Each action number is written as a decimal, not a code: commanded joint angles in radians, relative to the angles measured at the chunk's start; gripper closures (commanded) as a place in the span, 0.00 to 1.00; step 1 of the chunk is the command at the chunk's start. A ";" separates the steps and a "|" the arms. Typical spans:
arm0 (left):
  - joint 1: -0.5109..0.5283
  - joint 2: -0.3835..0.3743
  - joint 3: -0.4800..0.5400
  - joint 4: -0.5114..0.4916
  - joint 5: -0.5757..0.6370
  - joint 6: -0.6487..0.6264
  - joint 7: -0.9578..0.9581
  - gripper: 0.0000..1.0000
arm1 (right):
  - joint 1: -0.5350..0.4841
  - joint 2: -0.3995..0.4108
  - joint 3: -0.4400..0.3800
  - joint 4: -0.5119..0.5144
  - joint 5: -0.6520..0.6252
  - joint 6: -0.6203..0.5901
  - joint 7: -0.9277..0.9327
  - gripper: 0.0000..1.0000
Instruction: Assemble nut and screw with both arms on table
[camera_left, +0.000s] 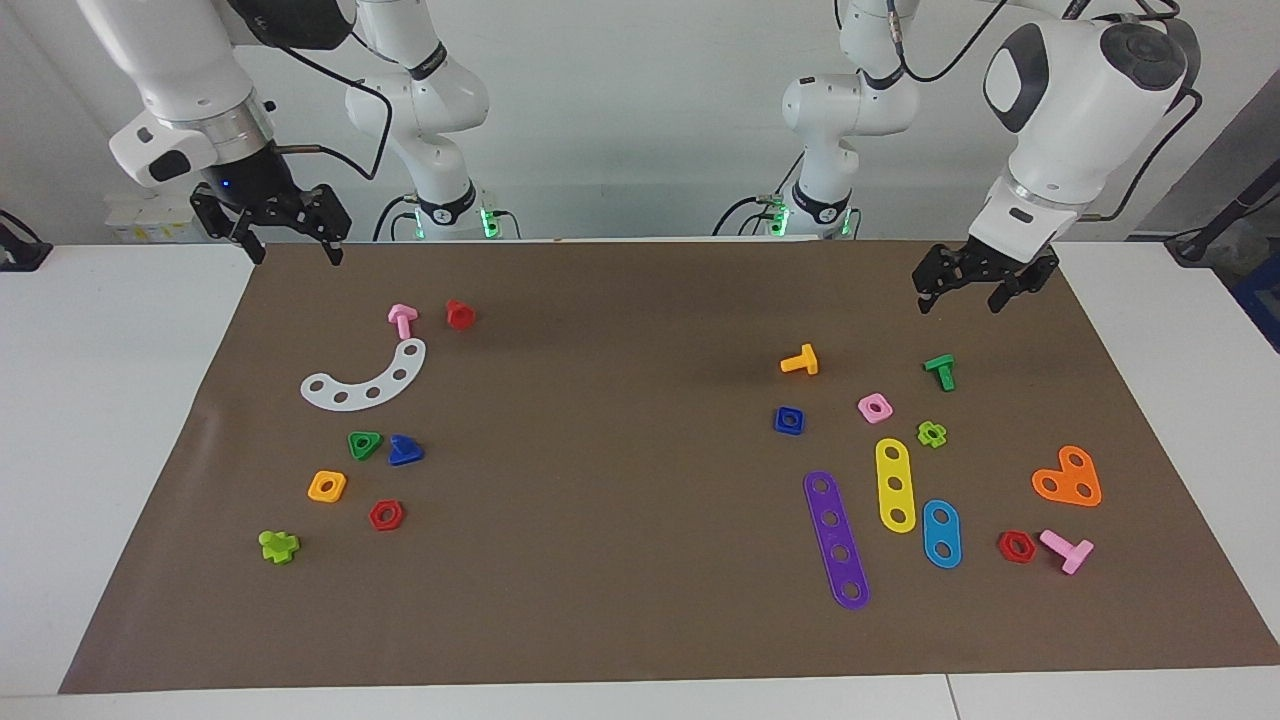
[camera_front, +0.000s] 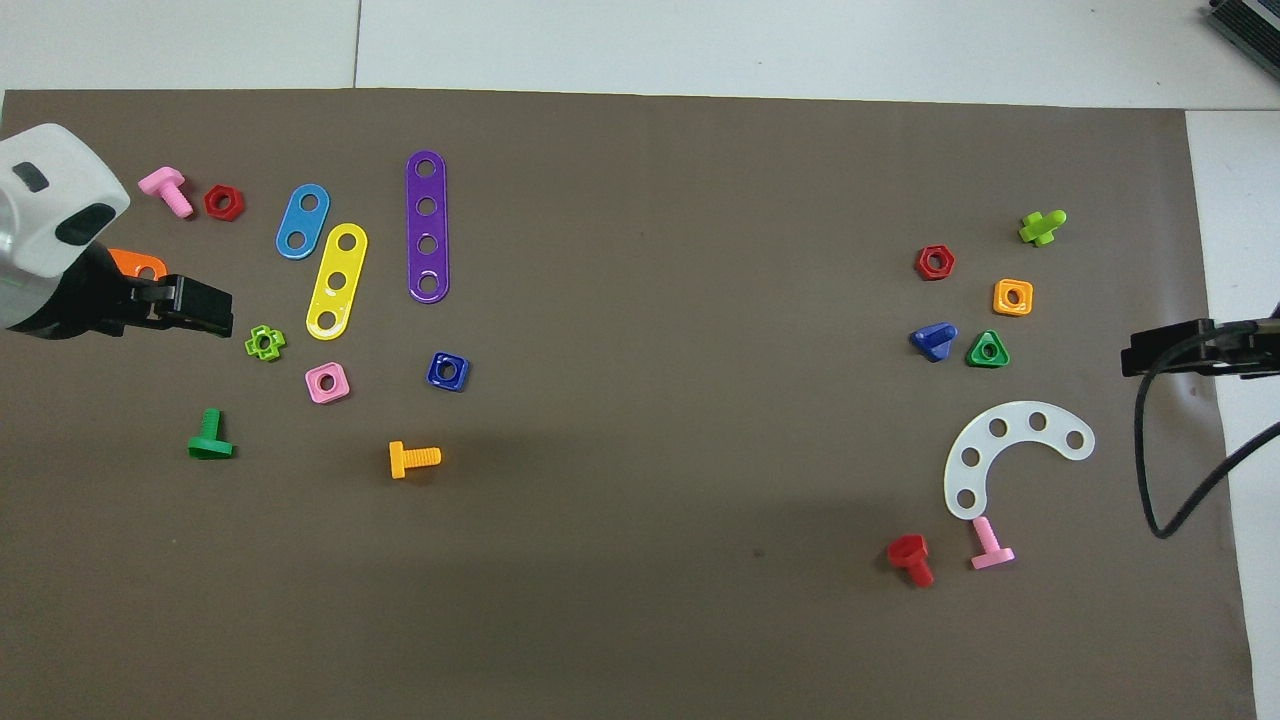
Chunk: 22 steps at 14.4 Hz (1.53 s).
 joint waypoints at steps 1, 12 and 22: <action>-0.014 -0.025 0.009 -0.015 0.015 -0.017 -0.014 0.00 | 0.000 0.012 -0.005 0.019 -0.005 -0.014 0.010 0.00; -0.172 0.028 0.004 -0.322 -0.036 0.405 0.174 0.00 | 0.011 0.109 0.001 -0.038 0.005 0.168 0.037 0.00; -0.259 0.172 0.004 -0.394 -0.039 0.633 0.273 0.05 | 0.054 0.381 0.010 -0.285 0.070 0.762 -0.257 0.00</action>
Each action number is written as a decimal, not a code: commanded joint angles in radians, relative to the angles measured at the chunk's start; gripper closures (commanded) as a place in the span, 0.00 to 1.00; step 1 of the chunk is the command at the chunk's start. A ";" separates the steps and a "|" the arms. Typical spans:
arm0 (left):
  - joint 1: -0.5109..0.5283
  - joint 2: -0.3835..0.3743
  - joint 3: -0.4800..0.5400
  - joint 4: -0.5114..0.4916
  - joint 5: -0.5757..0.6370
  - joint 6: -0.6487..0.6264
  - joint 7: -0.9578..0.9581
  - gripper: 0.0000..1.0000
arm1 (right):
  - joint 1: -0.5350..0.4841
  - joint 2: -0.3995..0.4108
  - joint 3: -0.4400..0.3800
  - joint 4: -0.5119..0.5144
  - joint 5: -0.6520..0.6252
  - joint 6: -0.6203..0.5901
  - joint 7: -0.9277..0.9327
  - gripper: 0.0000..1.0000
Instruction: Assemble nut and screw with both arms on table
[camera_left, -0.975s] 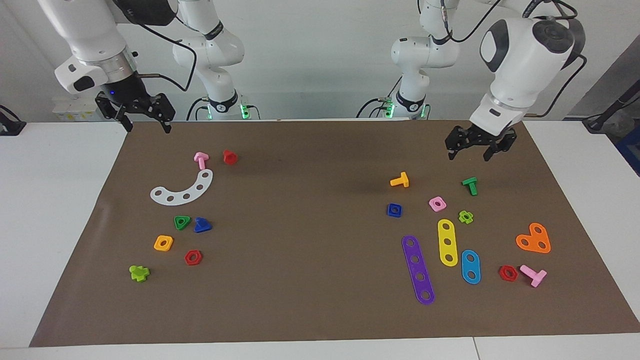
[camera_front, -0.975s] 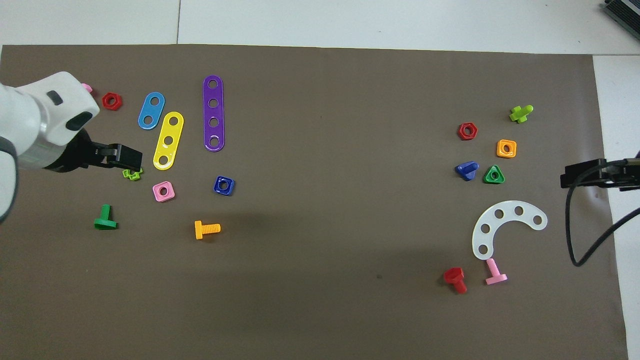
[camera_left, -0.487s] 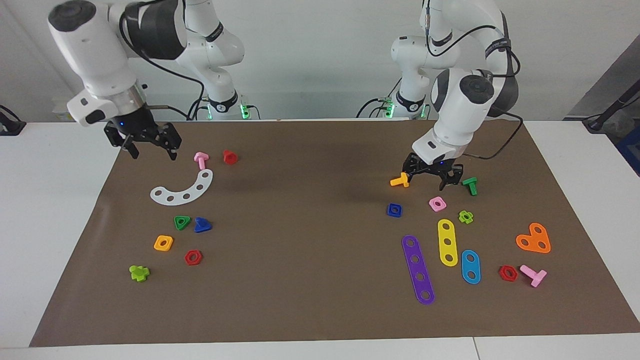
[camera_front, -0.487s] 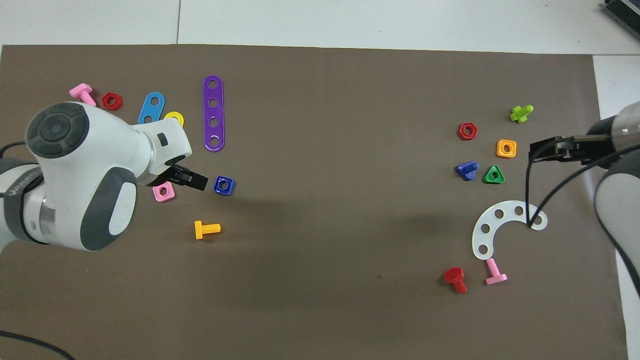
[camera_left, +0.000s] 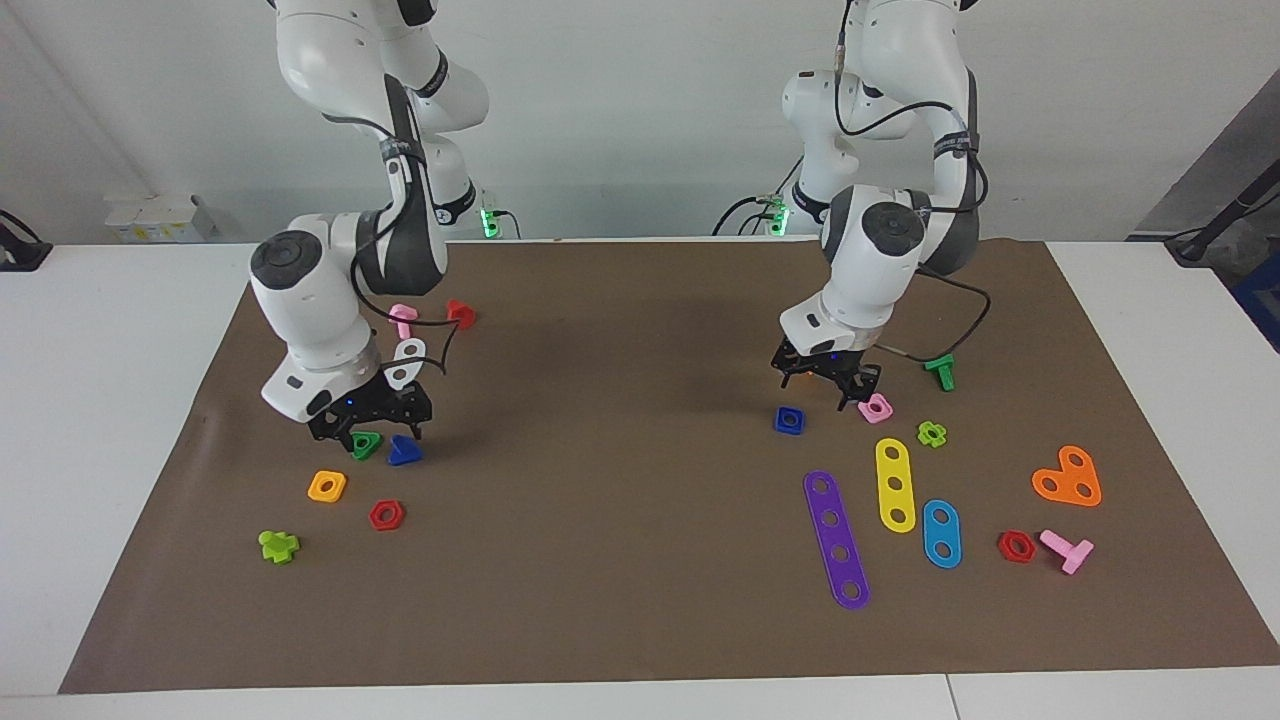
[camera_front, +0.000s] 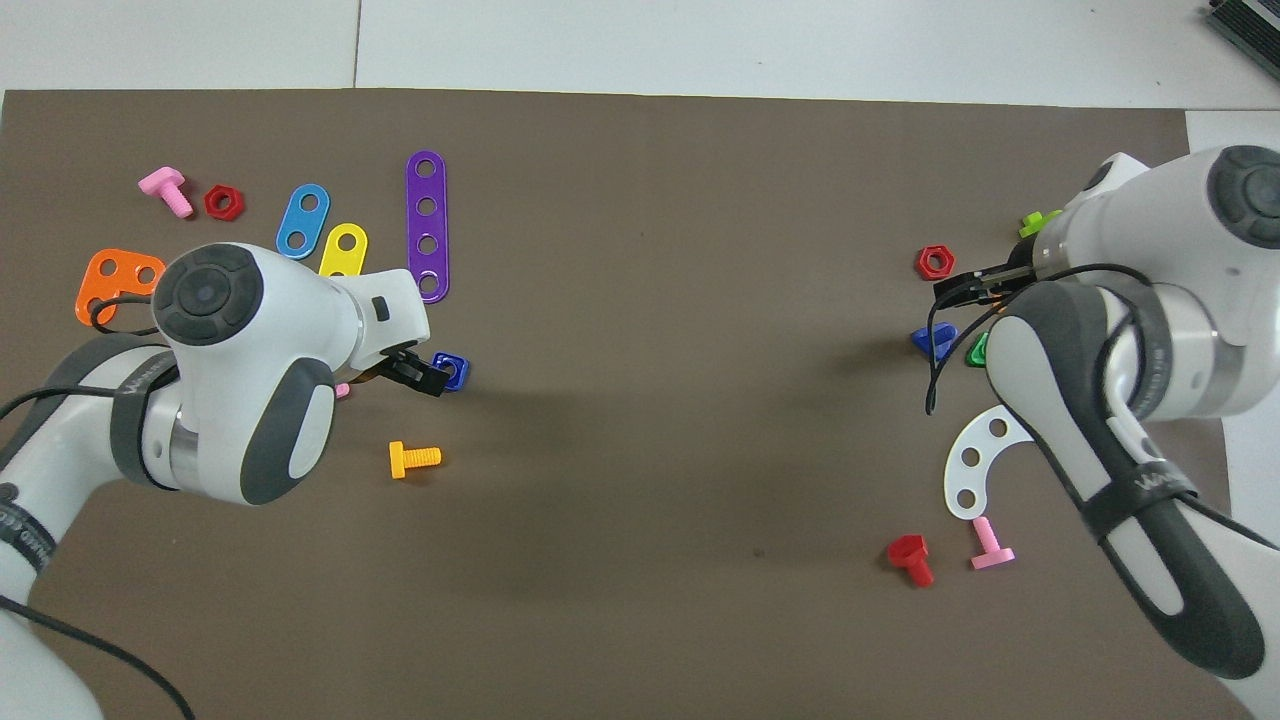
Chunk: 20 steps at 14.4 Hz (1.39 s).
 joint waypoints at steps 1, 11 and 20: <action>-0.026 0.042 0.016 -0.011 -0.020 0.061 0.014 0.05 | -0.003 -0.006 0.006 -0.056 0.021 0.052 -0.062 0.01; -0.047 0.100 0.017 -0.045 -0.022 0.124 0.028 0.13 | -0.018 -0.029 0.004 -0.143 0.043 0.092 -0.130 0.45; -0.049 0.100 0.017 -0.053 -0.022 0.115 0.034 0.49 | -0.029 -0.025 0.006 -0.145 0.046 0.121 -0.119 0.52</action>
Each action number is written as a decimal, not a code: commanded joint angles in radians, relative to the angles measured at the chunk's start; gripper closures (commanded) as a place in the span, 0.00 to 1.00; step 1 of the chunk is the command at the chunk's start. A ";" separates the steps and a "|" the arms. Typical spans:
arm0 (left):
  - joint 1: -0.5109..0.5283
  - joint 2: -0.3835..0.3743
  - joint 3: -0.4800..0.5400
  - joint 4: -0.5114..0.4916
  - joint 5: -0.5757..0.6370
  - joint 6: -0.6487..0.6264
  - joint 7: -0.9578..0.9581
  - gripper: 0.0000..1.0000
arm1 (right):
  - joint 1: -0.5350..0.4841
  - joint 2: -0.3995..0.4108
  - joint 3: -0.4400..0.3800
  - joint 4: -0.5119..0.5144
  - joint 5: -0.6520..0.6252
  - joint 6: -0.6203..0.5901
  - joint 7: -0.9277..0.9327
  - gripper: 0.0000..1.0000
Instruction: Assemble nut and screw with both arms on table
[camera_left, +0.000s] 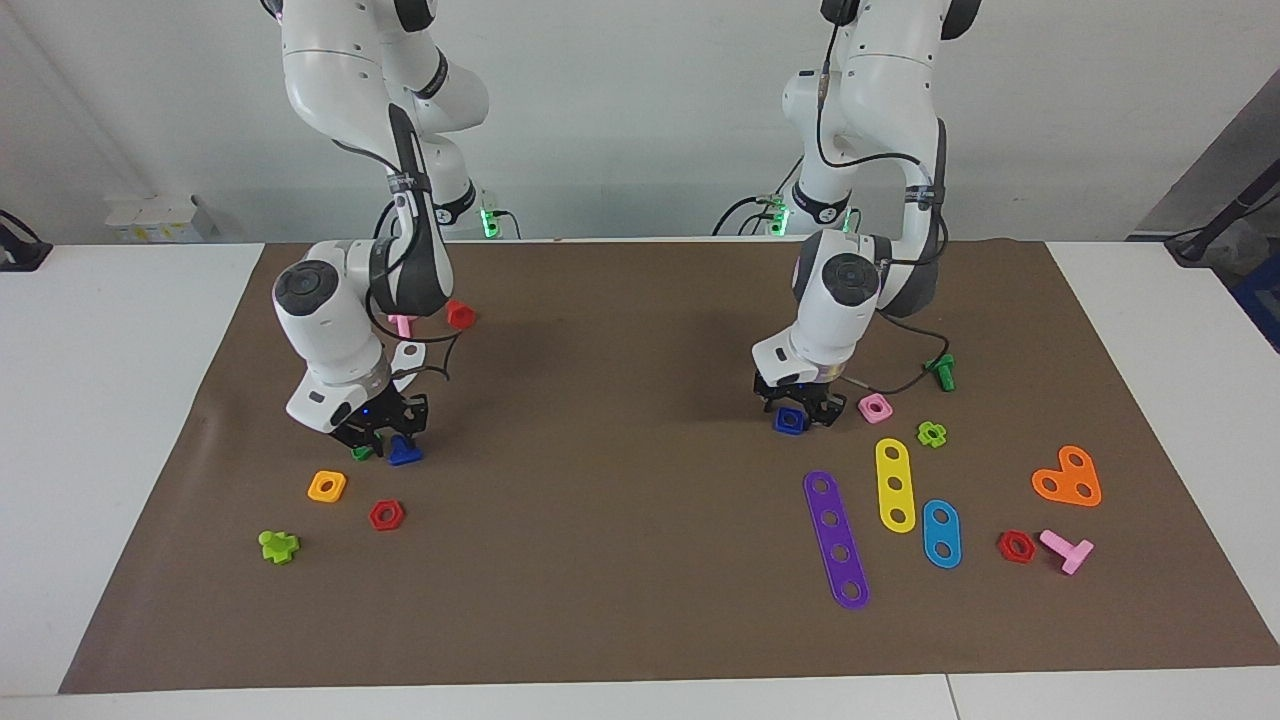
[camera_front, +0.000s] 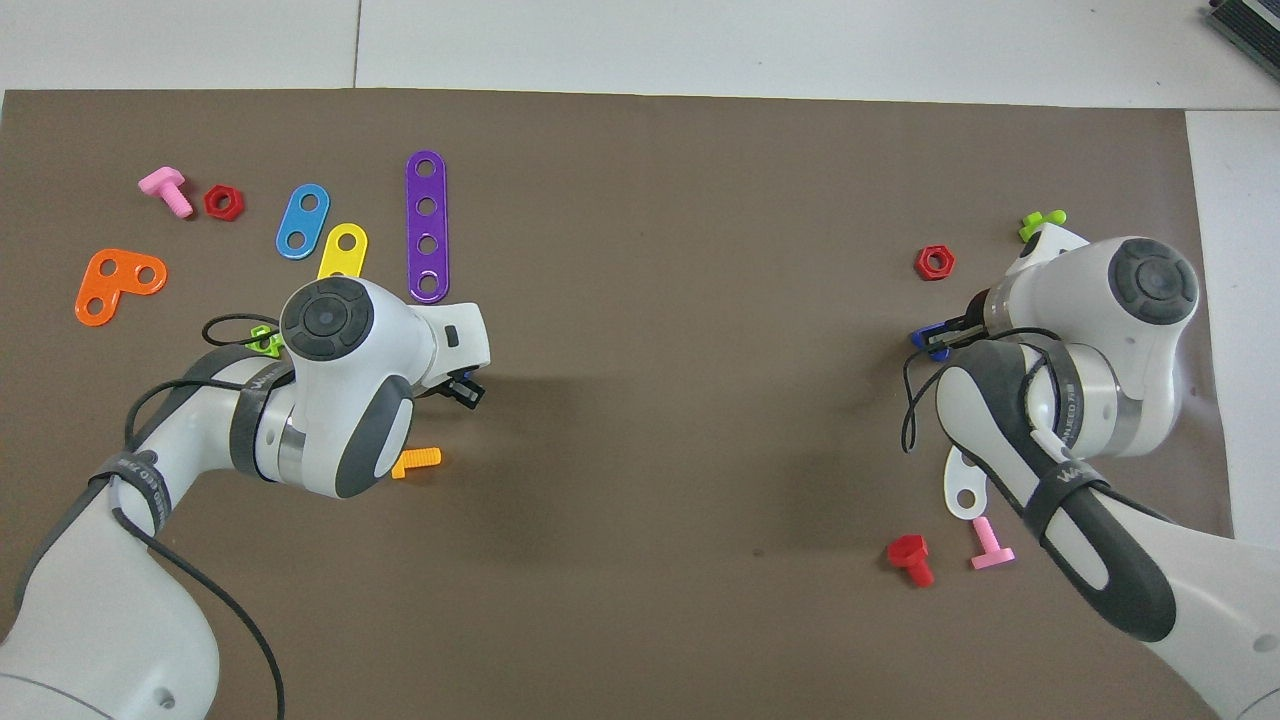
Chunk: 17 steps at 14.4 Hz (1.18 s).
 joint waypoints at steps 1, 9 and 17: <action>-0.018 -0.006 0.014 -0.021 -0.022 0.012 0.019 0.56 | -0.010 -0.024 0.007 -0.033 0.034 0.027 -0.027 0.52; -0.001 0.043 0.019 0.221 -0.144 -0.192 -0.205 1.00 | 0.002 -0.026 0.005 -0.037 0.065 0.024 -0.018 1.00; 0.009 0.035 0.063 0.367 -0.140 -0.418 -0.293 1.00 | 0.175 -0.044 0.008 0.226 0.041 -0.249 0.361 1.00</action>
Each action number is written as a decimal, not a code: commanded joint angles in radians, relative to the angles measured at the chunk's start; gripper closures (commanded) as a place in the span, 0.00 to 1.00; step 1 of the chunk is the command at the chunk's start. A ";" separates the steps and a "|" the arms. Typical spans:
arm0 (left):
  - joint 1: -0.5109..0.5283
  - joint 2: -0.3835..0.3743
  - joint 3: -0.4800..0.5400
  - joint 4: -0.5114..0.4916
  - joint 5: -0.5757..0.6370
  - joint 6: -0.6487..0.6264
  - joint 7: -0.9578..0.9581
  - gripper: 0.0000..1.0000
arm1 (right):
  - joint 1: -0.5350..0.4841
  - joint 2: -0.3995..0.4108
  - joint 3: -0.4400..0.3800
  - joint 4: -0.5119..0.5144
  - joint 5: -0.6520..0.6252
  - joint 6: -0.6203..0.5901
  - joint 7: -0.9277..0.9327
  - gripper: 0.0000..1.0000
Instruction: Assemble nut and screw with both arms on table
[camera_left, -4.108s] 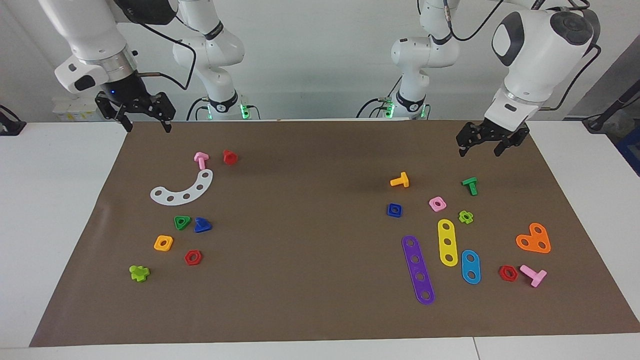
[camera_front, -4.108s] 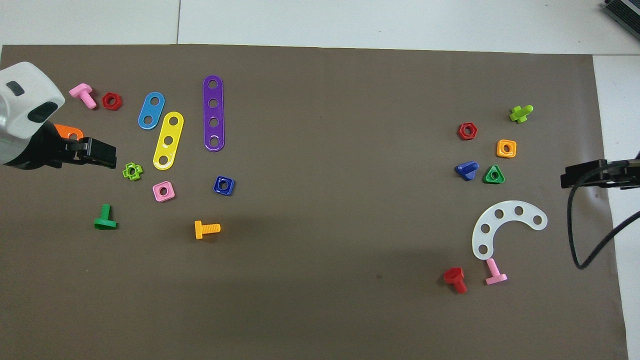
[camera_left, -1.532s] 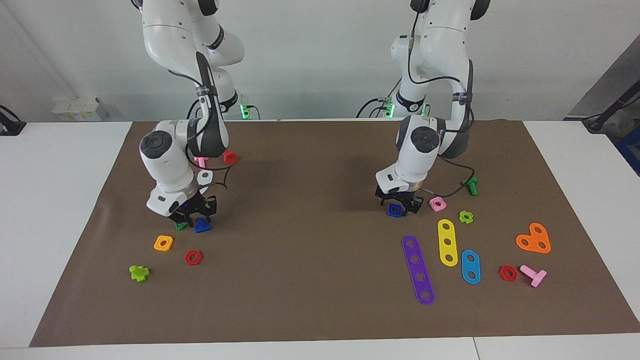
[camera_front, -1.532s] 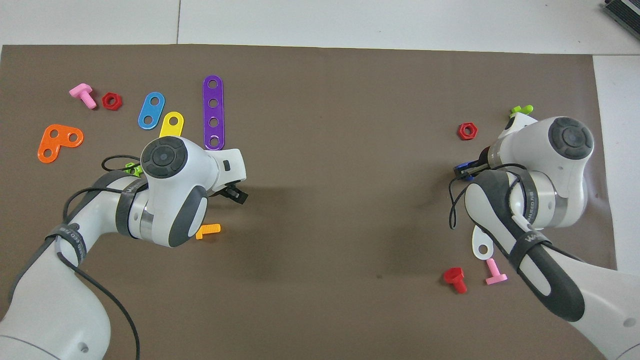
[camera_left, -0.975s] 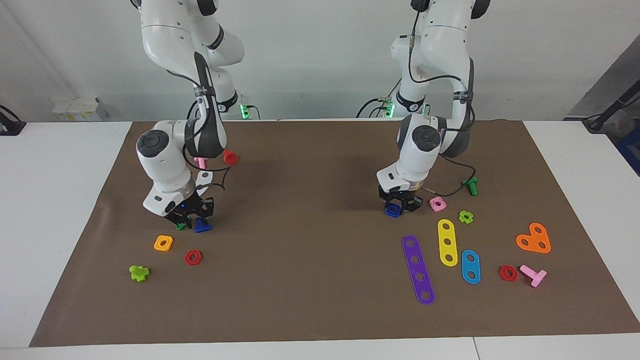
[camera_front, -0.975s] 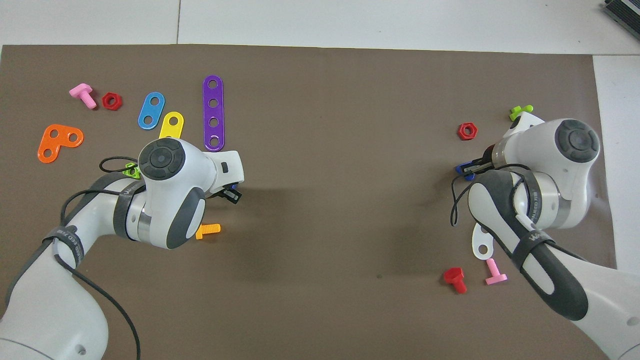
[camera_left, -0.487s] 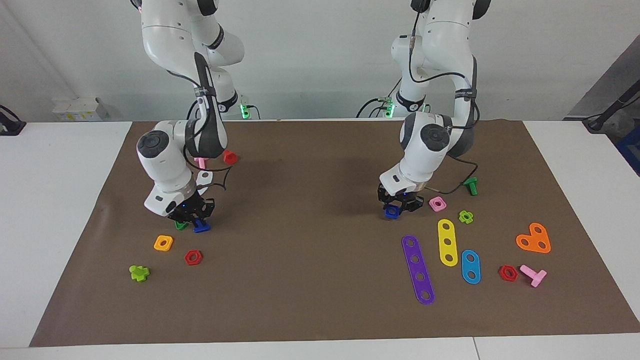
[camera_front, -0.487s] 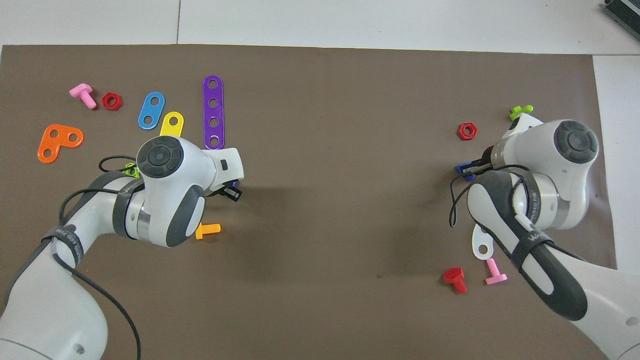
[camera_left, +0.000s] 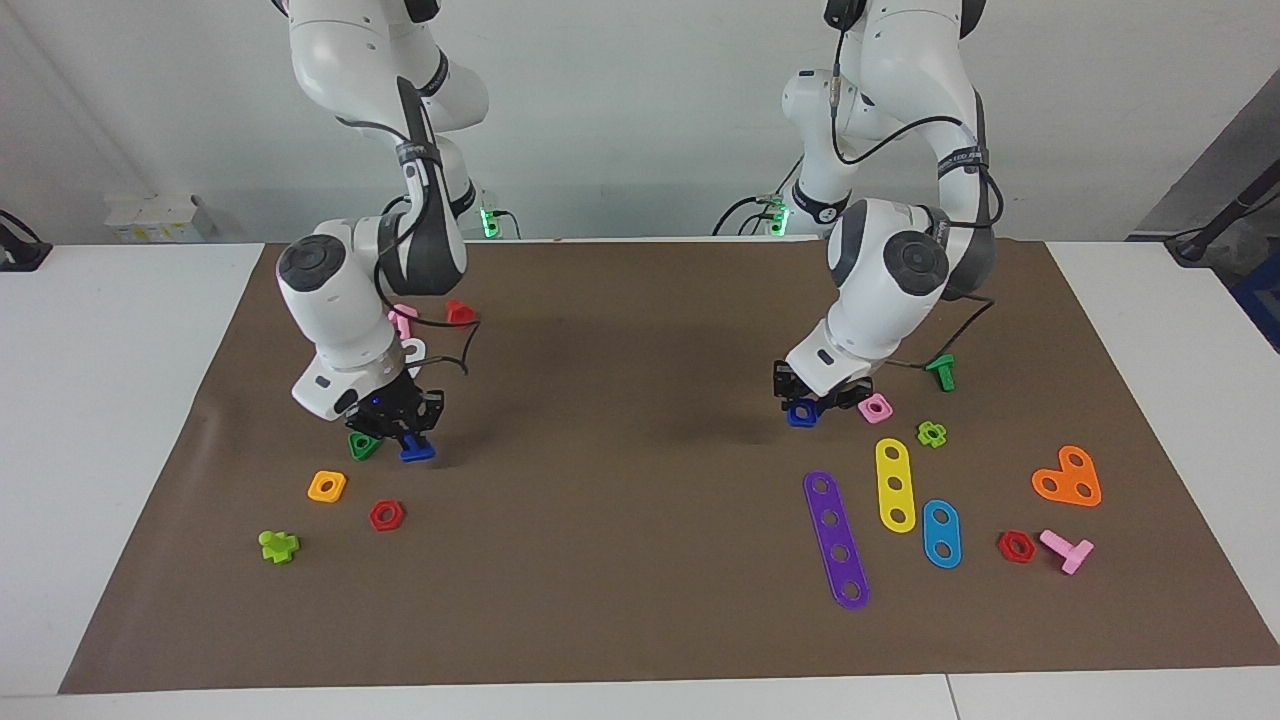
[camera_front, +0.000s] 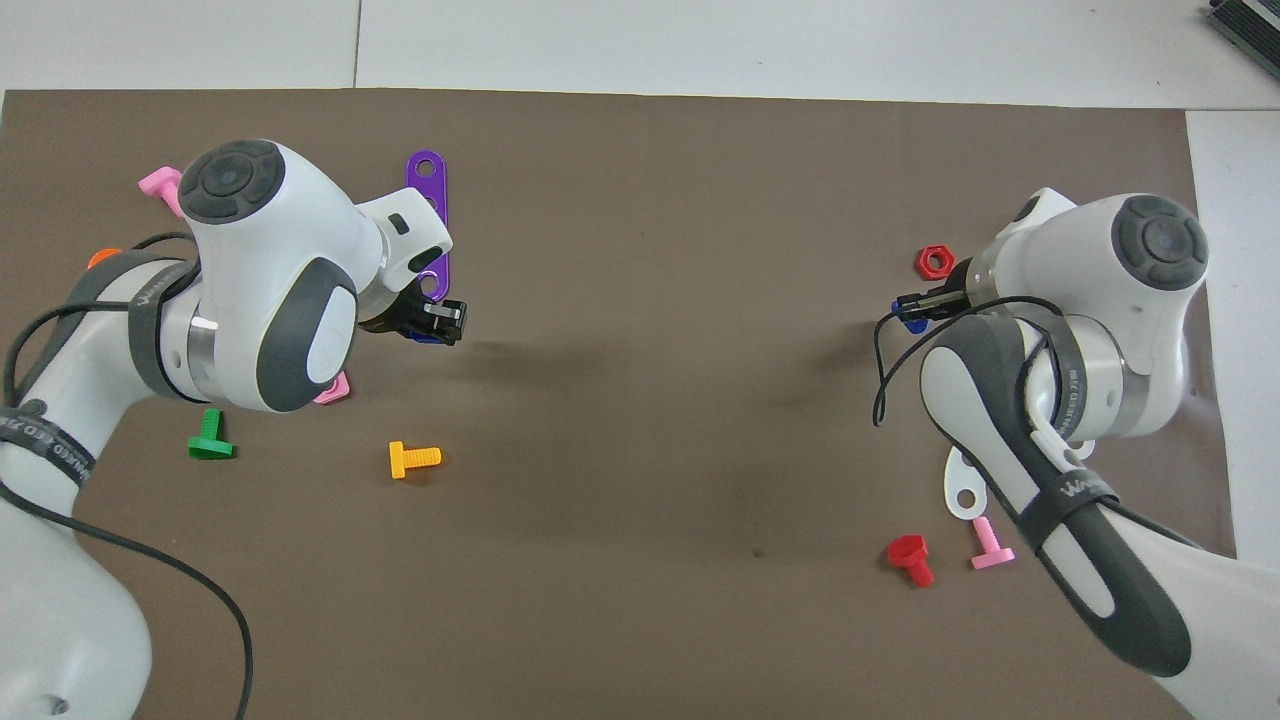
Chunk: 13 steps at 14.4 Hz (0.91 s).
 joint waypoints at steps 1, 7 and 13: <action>0.001 0.015 0.006 0.038 -0.022 -0.037 -0.029 1.00 | 0.122 0.007 0.004 0.094 -0.014 -0.077 0.205 1.00; 0.001 0.015 0.006 0.064 -0.024 -0.058 -0.121 1.00 | 0.375 0.090 0.004 0.151 -0.041 0.008 0.586 1.00; -0.030 0.015 0.005 0.057 -0.019 -0.040 -0.227 1.00 | 0.501 0.252 0.004 0.243 -0.051 0.128 0.741 1.00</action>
